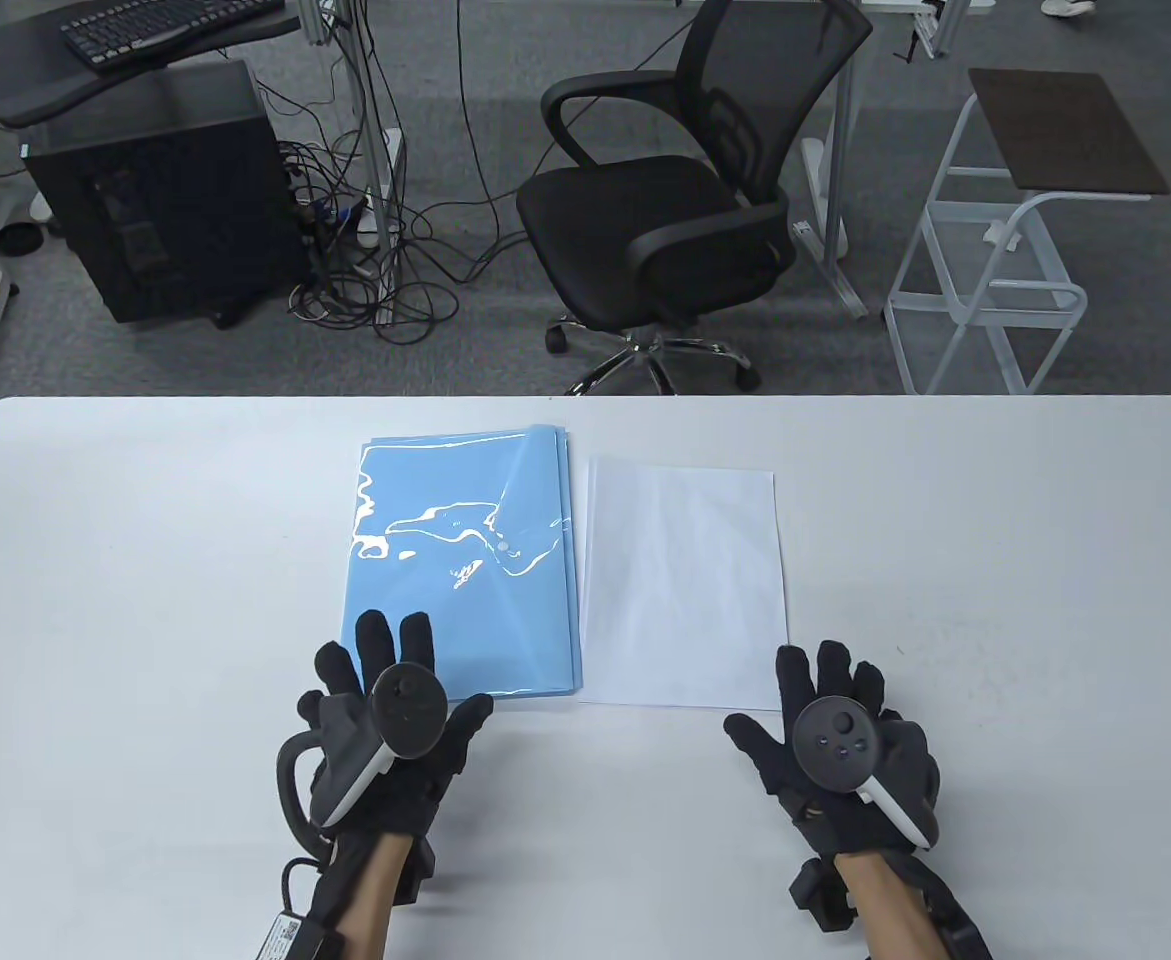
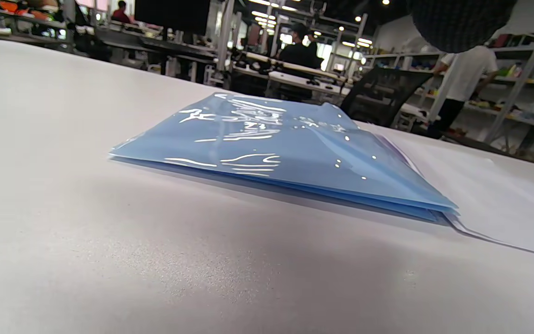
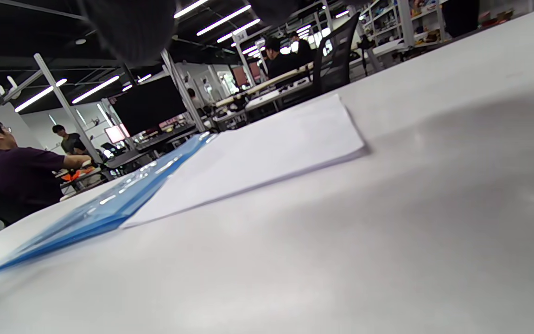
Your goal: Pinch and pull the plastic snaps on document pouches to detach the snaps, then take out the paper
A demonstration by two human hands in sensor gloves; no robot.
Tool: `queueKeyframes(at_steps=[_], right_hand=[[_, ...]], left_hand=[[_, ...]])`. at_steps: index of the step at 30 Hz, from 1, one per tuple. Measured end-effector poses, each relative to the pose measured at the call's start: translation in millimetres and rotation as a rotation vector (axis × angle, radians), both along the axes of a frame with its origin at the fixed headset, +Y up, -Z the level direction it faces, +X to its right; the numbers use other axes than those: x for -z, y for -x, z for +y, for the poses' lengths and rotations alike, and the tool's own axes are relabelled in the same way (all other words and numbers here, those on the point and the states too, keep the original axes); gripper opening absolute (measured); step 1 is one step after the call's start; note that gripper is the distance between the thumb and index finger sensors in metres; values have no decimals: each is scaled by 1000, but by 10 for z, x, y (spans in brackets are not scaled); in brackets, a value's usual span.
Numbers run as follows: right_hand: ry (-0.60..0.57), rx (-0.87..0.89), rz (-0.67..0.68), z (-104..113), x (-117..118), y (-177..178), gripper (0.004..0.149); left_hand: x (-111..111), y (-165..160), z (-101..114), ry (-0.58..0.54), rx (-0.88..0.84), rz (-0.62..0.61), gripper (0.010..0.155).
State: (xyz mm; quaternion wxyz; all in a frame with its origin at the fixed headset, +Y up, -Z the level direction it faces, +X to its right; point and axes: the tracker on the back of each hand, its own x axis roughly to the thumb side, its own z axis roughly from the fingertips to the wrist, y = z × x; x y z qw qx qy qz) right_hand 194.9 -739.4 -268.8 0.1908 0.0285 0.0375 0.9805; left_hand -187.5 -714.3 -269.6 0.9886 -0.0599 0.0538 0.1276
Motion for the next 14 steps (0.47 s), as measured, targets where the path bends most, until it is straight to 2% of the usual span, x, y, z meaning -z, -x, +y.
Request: queueKeyframes(at_steps=[14], right_hand=[[6,-29,-20,-48,-34,-7,88]], left_hand=[[-114,60,-23,-10,-15,9,94]])
